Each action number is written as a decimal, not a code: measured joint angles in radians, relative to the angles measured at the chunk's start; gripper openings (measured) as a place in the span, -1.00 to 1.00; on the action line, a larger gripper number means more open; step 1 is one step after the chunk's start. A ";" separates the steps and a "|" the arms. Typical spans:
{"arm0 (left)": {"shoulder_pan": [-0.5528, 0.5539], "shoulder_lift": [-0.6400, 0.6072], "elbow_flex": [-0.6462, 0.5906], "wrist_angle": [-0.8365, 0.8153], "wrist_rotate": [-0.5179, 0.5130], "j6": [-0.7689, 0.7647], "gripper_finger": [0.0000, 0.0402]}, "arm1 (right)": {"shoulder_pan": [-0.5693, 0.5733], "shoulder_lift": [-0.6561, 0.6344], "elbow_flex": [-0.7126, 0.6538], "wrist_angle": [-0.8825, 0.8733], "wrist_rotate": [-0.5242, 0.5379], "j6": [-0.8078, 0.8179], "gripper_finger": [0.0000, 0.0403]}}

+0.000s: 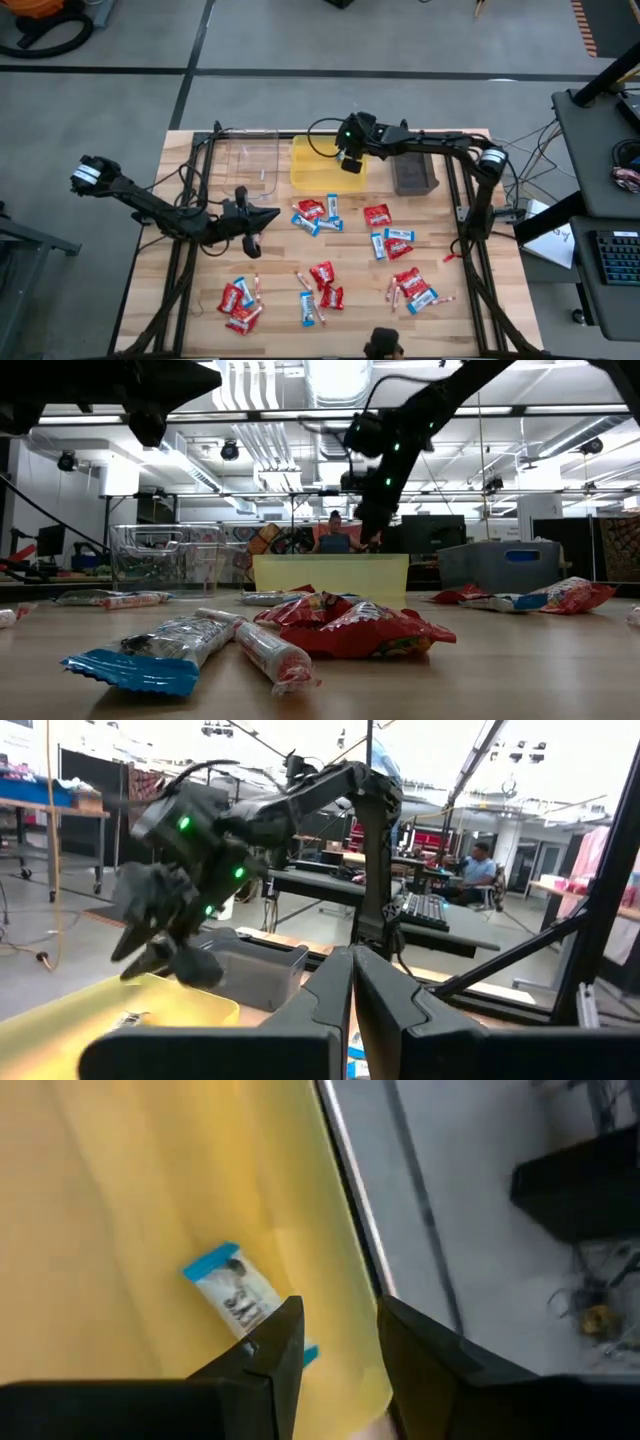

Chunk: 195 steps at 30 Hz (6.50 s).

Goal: Sort candy
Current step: Put the orange candy into the transparent bin

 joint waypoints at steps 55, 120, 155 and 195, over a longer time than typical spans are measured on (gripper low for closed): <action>0.093 0.566 0.600 -1.866 0.264 -1.053 -0.18 | 0.631 -0.410 -0.101 -0.212 -0.073 0.706 -0.18; 0.144 0.186 0.896 -2.148 0.269 -0.214 -0.96 | 0.717 -0.410 -0.363 0.089 -0.073 0.712 -0.39; 1.152 0.279 0.837 -1.860 0.578 0.889 -0.96 | 0.717 -0.410 -0.363 0.113 -0.072 0.710 -0.48; 1.277 0.639 0.843 -1.706 0.551 0.798 -0.96 | 0.717 -0.410 -0.394 0.171 -0.072 0.711 -0.57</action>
